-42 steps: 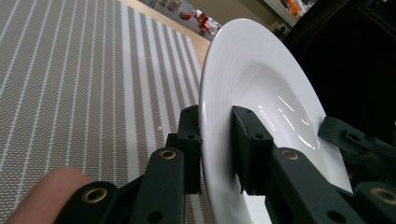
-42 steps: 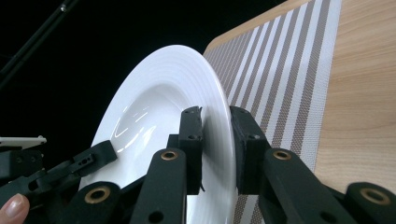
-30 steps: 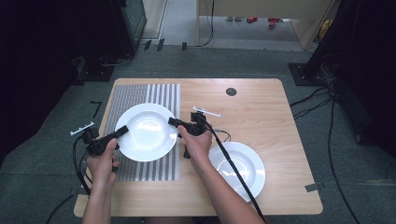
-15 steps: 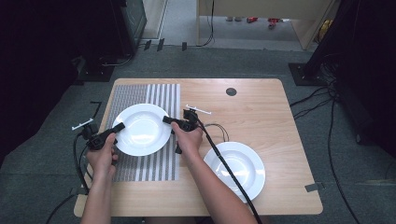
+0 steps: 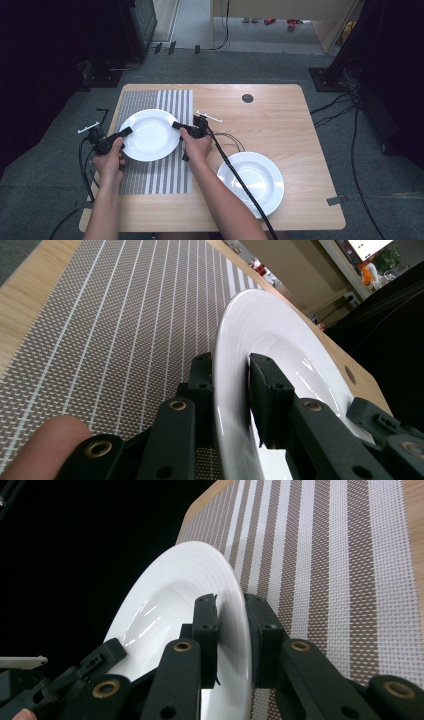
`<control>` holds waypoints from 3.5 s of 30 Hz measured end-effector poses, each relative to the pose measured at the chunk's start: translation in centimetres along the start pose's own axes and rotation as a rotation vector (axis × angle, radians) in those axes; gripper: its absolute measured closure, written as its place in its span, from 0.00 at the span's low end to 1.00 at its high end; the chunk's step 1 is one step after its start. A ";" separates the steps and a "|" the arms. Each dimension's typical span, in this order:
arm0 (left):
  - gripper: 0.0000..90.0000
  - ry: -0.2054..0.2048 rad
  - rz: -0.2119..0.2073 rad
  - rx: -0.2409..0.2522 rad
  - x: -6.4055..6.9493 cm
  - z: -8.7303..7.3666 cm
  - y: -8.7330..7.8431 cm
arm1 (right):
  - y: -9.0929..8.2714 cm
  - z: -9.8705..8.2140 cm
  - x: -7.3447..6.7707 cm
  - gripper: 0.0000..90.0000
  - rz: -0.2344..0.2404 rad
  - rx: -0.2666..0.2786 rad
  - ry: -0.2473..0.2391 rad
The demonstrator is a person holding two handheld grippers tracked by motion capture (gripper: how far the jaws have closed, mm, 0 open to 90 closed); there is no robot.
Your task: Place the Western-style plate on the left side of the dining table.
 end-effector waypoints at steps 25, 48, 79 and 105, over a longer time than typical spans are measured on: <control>0.80 0.020 0.037 -0.006 -0.3 0.5 1.5 | 1.2 1.0 0.5 0.88 -0.019 0.040 0.021; 0.79 0.001 0.049 -0.005 -1.3 0.4 2.4 | 2.3 0.6 1.2 0.87 -0.032 0.077 0.002; 0.74 0.041 0.117 -0.044 -2.0 -0.1 2.8 | 2.7 0.2 1.1 0.86 -0.047 0.086 -0.050; 0.28 0.254 0.257 -0.002 1.1 0.8 -0.8 | -3.4 2.1 -2.9 0.37 -0.085 0.074 -0.411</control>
Point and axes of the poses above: each handheld gripper's, and its own axes: y roughly forward along the jaws, z roughly out of its top, x roughly to its right, the point moved 5 cm from there along y, roughly forward along the jaws, and after that the axes turned 9 degrees about -z, right-handed, at the moved point
